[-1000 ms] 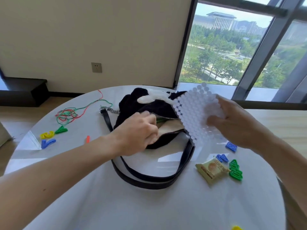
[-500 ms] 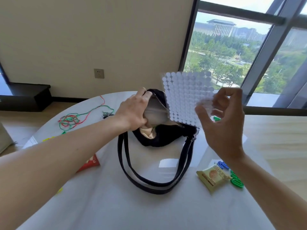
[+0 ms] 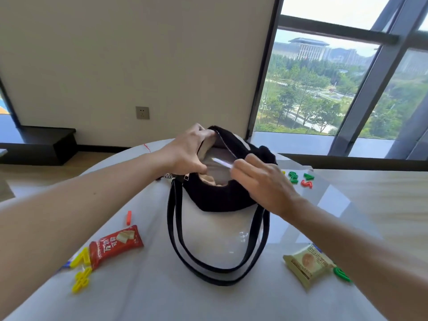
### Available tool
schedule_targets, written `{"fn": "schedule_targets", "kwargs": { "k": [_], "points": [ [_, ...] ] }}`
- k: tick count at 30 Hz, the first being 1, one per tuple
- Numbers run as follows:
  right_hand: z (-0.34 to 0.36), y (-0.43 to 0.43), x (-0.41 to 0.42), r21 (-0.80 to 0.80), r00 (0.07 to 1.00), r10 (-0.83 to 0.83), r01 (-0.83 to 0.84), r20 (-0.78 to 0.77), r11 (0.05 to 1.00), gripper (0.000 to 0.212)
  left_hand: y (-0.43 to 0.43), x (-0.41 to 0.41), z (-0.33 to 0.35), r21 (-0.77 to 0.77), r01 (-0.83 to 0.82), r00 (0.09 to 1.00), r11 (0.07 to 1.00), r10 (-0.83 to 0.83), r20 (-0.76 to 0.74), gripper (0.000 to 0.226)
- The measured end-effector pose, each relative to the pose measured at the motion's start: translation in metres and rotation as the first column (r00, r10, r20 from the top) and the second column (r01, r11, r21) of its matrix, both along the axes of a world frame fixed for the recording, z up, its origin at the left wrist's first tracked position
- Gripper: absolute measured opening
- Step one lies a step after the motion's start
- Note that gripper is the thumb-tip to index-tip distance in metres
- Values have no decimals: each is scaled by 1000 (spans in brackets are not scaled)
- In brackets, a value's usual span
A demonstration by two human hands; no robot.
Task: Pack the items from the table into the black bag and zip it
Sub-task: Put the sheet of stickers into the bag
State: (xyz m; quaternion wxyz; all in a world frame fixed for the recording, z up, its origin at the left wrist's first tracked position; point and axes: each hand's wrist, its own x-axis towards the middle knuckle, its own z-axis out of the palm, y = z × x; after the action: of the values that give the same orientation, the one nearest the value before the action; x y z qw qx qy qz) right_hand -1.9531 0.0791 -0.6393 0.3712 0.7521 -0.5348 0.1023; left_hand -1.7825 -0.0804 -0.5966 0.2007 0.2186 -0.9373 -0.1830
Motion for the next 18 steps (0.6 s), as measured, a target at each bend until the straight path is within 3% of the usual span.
{"fn": "schedule_targets", "kwargs": {
  "k": [2,5,8,10,13,18],
  "points": [
    [2,-10,8,26,986,47,-43,-159,999,28,1,-1,4,-61,12,999,998,-9,35,74],
    [15,-31,18,-20,962,87,-96,-259,995,31,5,-2,11,-122,42,996,992,-32,82,51],
    [19,-49,19,0,947,98,-103,-306,995,31,9,-1,17,-170,39,991,985,-16,133,50],
    [12,-57,19,80,938,50,-24,-344,996,30,11,-1,18,-189,33,989,981,-6,147,51],
    [-3,-69,18,244,948,-139,212,-285,946,34,16,-2,16,-206,55,988,977,-24,152,47],
    [-1,-72,23,252,935,-310,347,-174,903,33,16,2,4,-212,58,987,975,-24,158,65]
  ]
}}
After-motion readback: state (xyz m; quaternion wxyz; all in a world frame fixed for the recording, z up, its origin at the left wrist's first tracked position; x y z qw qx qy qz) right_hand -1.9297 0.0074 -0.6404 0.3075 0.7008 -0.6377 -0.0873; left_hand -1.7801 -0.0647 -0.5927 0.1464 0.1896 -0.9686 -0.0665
